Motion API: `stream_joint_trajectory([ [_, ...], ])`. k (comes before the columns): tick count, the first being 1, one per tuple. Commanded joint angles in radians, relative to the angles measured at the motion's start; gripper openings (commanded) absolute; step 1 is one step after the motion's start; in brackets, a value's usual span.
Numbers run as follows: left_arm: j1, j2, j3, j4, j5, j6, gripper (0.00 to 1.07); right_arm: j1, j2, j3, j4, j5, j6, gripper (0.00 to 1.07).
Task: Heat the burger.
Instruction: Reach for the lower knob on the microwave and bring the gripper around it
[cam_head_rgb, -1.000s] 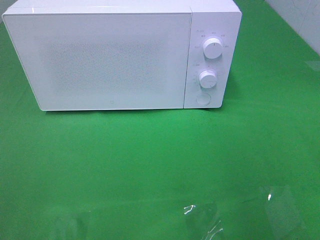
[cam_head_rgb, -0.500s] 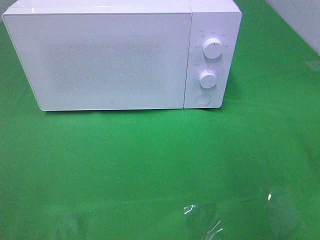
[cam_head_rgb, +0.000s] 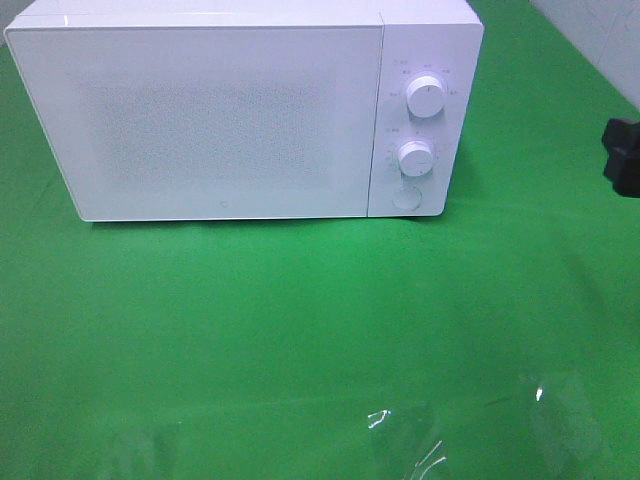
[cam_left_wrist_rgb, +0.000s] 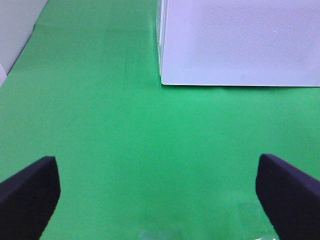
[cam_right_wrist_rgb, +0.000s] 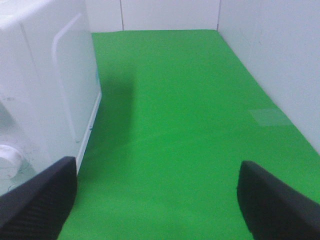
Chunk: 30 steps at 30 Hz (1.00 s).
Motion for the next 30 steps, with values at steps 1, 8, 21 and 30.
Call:
stream_joint_trajectory([
  [1,0.003,-0.025,0.004,-0.008,-0.006,-0.001,1.01,0.136,0.052,0.002,0.175,-0.109,-0.154,0.83],
  [8,0.003,-0.025,0.004,-0.008,-0.006,-0.001,1.01,0.368,0.164,0.002,0.44,-0.328,-0.276,0.81],
  [21,0.003,-0.025,0.004,-0.008,-0.006,-0.001,1.01,0.669,0.332,-0.091,0.738,-0.473,-0.317,0.78],
  [30,0.003,-0.025,0.004,-0.008,-0.006,-0.001,1.01,0.761,0.463,-0.219,0.777,-0.5,-0.341,0.76],
])
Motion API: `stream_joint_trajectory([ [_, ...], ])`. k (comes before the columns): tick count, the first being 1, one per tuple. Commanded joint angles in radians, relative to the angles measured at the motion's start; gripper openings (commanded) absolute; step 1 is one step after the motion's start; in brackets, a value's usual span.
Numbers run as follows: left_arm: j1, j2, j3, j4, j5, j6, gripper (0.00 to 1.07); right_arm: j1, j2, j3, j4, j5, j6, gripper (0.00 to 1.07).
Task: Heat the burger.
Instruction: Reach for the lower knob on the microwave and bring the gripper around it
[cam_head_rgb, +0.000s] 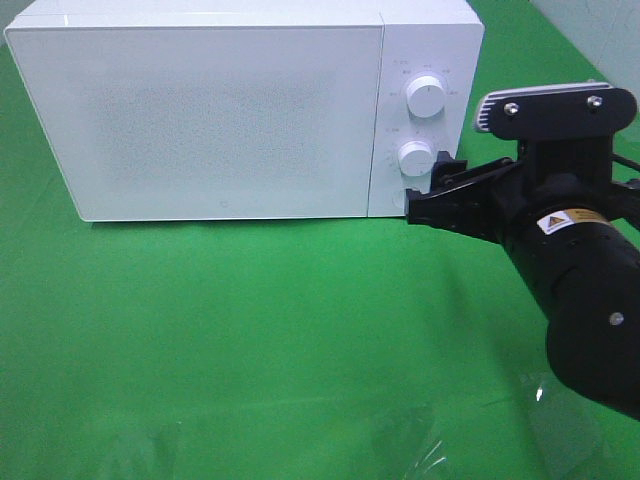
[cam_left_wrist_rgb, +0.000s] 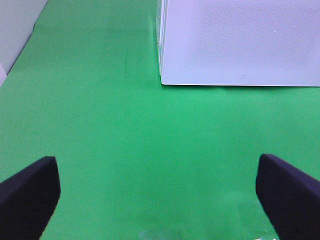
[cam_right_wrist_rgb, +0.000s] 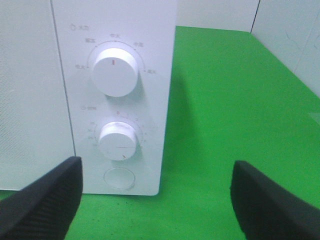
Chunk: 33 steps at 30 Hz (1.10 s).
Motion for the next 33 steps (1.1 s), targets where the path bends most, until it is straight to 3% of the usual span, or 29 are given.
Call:
stream_joint_trajectory([
  [1,0.003,-0.025,0.004,-0.008,-0.006,-0.001,1.01,0.016,0.024,-0.024,-0.001,-0.029,-0.014,0.76],
  [16,0.003,-0.025,0.004,-0.008,-0.006,-0.001,1.01,0.01,0.146,-0.088,-0.033,-0.068,0.019,0.76],
  [33,0.003,-0.025,0.004,-0.008,-0.006,-0.001,1.0,-0.139,0.295,-0.209,-0.166,-0.007,0.14,0.76],
])
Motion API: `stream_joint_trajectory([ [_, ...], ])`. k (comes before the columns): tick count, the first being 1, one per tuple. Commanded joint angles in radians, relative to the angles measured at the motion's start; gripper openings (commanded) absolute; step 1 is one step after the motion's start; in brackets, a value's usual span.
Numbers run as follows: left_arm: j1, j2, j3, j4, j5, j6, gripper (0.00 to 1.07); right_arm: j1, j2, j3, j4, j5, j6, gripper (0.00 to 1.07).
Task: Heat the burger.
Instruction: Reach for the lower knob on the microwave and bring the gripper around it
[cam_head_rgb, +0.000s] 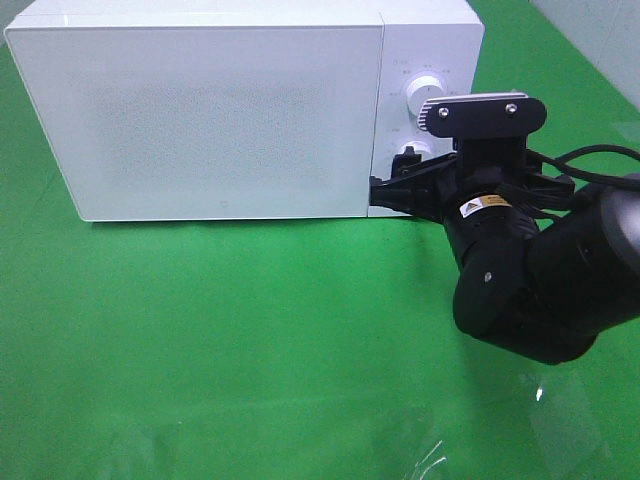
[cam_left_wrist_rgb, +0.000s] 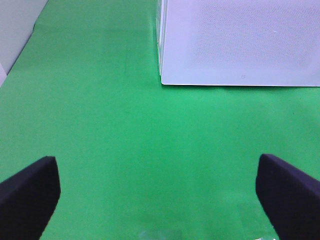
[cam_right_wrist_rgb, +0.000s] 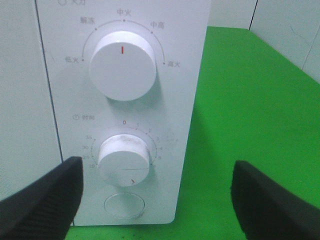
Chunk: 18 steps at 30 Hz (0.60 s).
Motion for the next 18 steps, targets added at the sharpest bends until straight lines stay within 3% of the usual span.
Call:
stream_joint_trajectory([
  [1,0.003,-0.025,0.004,-0.008,-0.006,-0.001,1.0,-0.013,0.025,-0.033,-0.045,0.019,0.01,0.76],
  [18,0.003,-0.024,0.004,-0.008,-0.006,-0.001,1.0,-0.063,0.149,-0.159,-0.118,0.052,0.03,0.76],
])
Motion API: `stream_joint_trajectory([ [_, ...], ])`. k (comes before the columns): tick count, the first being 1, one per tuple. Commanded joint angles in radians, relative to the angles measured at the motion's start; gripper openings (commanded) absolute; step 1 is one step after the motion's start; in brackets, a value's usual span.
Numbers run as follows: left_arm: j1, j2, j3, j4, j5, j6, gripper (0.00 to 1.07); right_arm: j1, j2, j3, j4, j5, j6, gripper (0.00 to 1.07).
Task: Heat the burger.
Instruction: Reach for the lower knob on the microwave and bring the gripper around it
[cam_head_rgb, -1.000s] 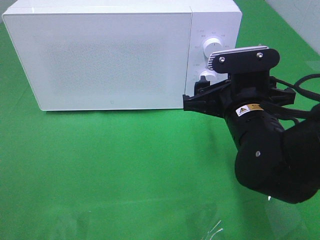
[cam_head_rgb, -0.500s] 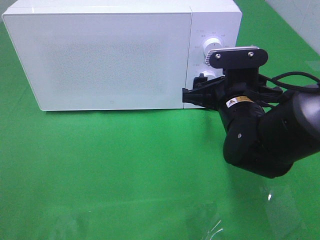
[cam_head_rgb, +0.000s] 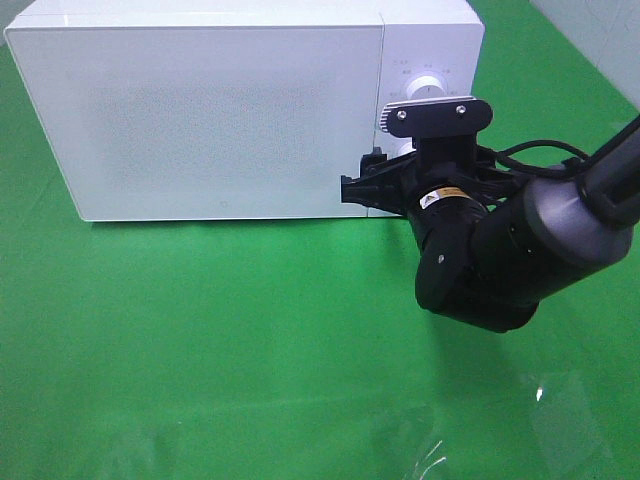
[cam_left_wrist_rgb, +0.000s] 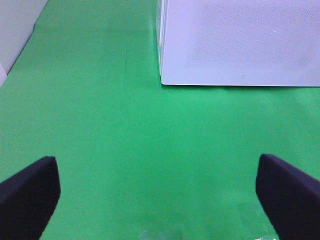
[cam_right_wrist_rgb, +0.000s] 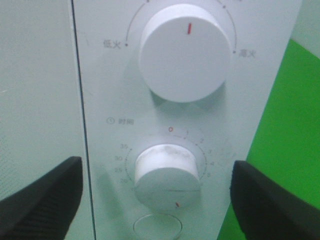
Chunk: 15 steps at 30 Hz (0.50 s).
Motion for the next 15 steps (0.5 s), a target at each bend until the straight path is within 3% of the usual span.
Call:
stream_joint_trajectory([
  [1,0.003,-0.024,0.004,-0.008,-0.006,-0.001,1.0,-0.023,0.02,-0.026,-0.028,0.014,0.024,0.76],
  [15,0.003,-0.024,0.004,-0.008,-0.006,-0.001,1.0,-0.048,0.053,-0.064,-0.05,0.019,0.037,0.76],
])
